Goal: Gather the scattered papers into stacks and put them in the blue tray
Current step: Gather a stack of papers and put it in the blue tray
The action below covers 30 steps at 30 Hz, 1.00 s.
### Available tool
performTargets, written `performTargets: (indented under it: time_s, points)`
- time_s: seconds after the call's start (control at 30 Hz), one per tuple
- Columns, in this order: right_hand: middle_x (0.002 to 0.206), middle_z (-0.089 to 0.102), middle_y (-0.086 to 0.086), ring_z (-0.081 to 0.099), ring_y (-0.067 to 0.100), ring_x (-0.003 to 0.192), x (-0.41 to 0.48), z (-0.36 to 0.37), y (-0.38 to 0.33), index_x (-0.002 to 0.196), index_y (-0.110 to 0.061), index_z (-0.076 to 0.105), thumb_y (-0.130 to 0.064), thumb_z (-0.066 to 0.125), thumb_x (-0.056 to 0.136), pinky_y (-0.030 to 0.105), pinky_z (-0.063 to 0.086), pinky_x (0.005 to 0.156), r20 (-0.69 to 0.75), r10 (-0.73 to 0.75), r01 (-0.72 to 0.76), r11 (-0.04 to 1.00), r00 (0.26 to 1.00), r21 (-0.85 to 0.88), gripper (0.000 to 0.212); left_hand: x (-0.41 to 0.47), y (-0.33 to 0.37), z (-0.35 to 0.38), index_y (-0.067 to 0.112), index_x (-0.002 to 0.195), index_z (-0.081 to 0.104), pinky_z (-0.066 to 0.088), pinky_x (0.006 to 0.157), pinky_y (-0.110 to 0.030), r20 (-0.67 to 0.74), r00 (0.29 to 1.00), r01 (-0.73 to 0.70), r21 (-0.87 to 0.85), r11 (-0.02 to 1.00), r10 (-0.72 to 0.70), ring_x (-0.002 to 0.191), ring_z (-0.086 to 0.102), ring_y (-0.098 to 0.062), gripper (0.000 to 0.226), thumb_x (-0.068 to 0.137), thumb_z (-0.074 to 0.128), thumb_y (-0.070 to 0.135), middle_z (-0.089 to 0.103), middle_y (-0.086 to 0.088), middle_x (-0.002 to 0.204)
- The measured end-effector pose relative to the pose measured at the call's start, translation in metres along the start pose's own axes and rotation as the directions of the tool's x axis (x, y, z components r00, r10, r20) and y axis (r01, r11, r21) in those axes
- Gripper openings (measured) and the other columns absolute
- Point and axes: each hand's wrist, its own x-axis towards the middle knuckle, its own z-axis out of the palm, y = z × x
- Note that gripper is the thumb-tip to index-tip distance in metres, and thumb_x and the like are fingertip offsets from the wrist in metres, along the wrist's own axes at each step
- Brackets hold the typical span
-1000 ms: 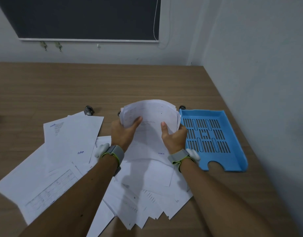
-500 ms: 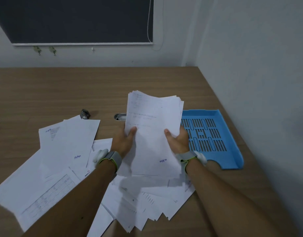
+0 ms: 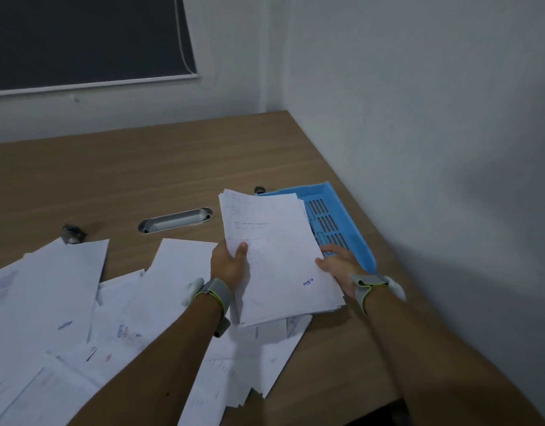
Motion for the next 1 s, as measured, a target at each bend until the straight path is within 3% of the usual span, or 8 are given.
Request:
performTargets:
  time_s: [0.1,0.23,0.33,0.47,0.7,0.77,0.87,1.0]
  points:
    - [0.095,0.064,0.004,0.062,0.016,0.069,0.003,-0.021,0.007,0.092,-0.028,0.065,-0.006,0.063,0.083,0.023,0.053,0.054,-0.17,-0.007,-0.003,0.998,0.985,-0.061,0.024,0.003,0.002,0.031,0.002,0.13,0.062,0.052,0.103,-0.048,0.079,0.991,0.112,-0.093,0.989,-0.105,0.116,0.064,-0.036,0.037,0.098,0.062,0.022,0.068,-0.015,0.126]
    - [0.084,0.068,0.008,0.063,0.027,0.065,0.024,-0.048,0.008,0.087,-0.028,0.065,-0.004,0.054,0.075,0.038,0.056,0.062,-0.269,0.027,-0.047,0.997,0.963,-0.068,0.029,0.007,-0.001,0.069,0.004,0.112,0.067,0.054,0.09,-0.04,0.213,0.959,0.198,-0.043,0.979,-0.185,0.103,0.066,-0.036,0.02,0.095,0.059,0.009,0.07,-0.012,0.108]
    - [0.089,0.065,0.01,0.06,0.026,0.072,0.041,-0.061,0.001,0.093,-0.017,0.065,0.003,0.052,0.077,0.03,0.049,0.064,-0.296,-0.043,0.013,0.995,0.954,-0.102,0.029,0.008,-0.004,0.087,-0.002,0.128,0.061,0.054,0.099,-0.044,0.265,0.943,0.201,0.019,0.979,-0.198,0.116,0.062,-0.039,0.032,0.096,0.055,0.002,0.066,-0.015,0.124]
    - [0.088,0.06,0.009,0.057,0.024,0.07,0.071,-0.063,-0.007,0.107,-0.005,0.064,0.007,0.051,0.082,0.023,0.044,0.06,-0.256,-0.108,0.058,0.979,0.961,-0.195,0.031,0.012,-0.007,0.113,-0.001,0.135,0.052,0.047,0.109,-0.044,0.255,0.936,0.236,0.049,0.971,-0.241,0.126,0.056,-0.037,0.038,0.098,0.058,0.005,0.059,-0.016,0.139]
    - [0.077,0.061,0.01,0.053,0.016,0.055,0.105,-0.05,-0.011,0.112,-0.003,0.063,0.007,0.05,0.085,0.011,0.041,0.044,-0.248,-0.13,0.079,0.976,0.96,-0.203,0.031,0.022,-0.006,0.139,-0.003,0.136,0.046,0.044,0.112,-0.049,0.108,0.937,0.331,0.018,0.943,-0.331,0.128,0.054,-0.038,0.037,0.099,0.051,0.004,0.055,-0.021,0.139]
    - [0.073,0.06,0.004,0.057,0.021,0.064,0.114,-0.044,-0.006,0.115,-0.001,0.062,0.007,0.051,0.085,0.018,0.048,0.06,-0.224,-0.102,0.056,0.978,0.969,-0.201,0.033,0.026,-0.007,0.145,-0.003,0.137,0.046,0.045,0.111,-0.048,0.061,0.931,0.361,-0.007,0.932,-0.36,0.127,0.055,-0.039,0.038,0.1,0.049,0.004,0.055,-0.022,0.139]
    - [0.102,0.066,0.013,0.063,0.026,0.097,0.117,-0.038,0.001,0.119,0.001,0.061,0.003,0.058,0.085,0.027,0.049,0.087,-0.186,-0.106,0.063,0.972,0.977,-0.225,0.034,0.022,0.001,0.152,0.0,0.136,0.049,0.045,0.11,-0.044,-0.015,0.958,0.288,0.024,0.957,-0.288,0.127,0.057,-0.038,0.037,0.102,0.049,0.015,0.058,-0.02,0.138]
    - [0.119,0.065,0.016,0.061,0.027,0.112,0.116,-0.036,0.003,0.119,0.001,0.061,0.0,0.062,0.085,0.02,0.042,0.084,-0.18,-0.145,0.104,0.97,0.973,-0.222,0.033,0.01,0.009,0.154,0.001,0.149,0.041,0.033,0.12,-0.039,-0.088,0.985,0.157,0.111,0.981,-0.148,0.142,0.045,-0.032,0.047,0.105,0.044,0.018,0.048,-0.016,0.152]
